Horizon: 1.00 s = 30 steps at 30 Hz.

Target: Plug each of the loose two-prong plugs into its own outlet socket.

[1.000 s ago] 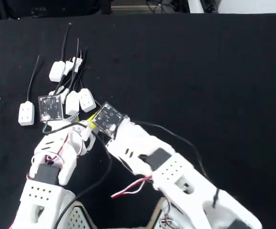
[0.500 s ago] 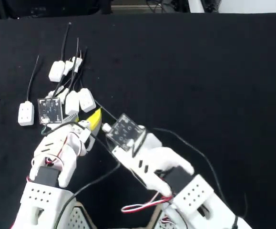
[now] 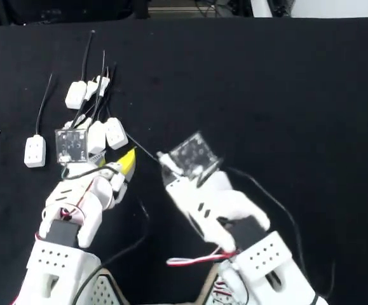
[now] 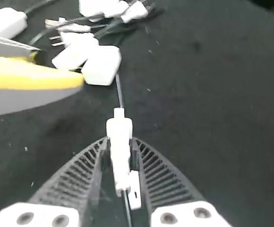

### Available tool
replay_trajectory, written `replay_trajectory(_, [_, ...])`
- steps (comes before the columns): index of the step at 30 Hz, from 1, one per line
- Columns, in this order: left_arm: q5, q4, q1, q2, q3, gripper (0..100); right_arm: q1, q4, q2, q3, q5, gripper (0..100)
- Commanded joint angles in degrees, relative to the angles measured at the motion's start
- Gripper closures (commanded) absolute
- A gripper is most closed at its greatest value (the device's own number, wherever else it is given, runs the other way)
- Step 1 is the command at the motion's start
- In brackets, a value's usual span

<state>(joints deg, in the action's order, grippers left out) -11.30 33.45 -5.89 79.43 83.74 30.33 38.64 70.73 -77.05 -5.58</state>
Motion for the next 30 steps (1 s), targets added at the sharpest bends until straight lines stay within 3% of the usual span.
replay_trajectory(1, [3.2, 0.1, 0.1, -8.4, -8.2, 78, -2.3, 4.2, -9.0, 10.1, 1.0, 98.8])
replay_trajectory(5, [3.2, -0.7, 0.1, -24.6, -15.6, 78, -2.4, 8.0, -18.5, 15.6, 1.0, 98.8])
replay_trajectory(10, [2.8, -10.9, -0.1, -45.9, -23.2, 78, -2.4, 21.3, -20.7, 21.8, 0.4, 98.8])
replay_trajectory(14, [2.8, -15.9, 0.0, -62.0, -32.0, 78, -2.4, 21.5, -21.1, 19.1, -1.4, 98.8])
replay_trajectory(18, [2.8, -12.8, 0.1, -75.6, -43.6, 78, -2.3, 18.3, -21.1, 14.3, -2.7, 98.8])
replay_trajectory(22, [2.8, -4.4, 2.1, -82.1, -53.7, 78, -2.3, 12.7, -21.1, 10.0, -2.7, 98.8])
replay_trajectory(28, [3.6, 3.2, 12.1, -83.6, -60.4, 78, -2.3, 10.5, -21.1, 8.9, -2.4, 98.8])
replay_trajectory(30, [6.8, 3.4, 15.3, -83.7, -60.8, 78, -2.3, 10.6, -21.1, 9.5, -2.3, 98.8])
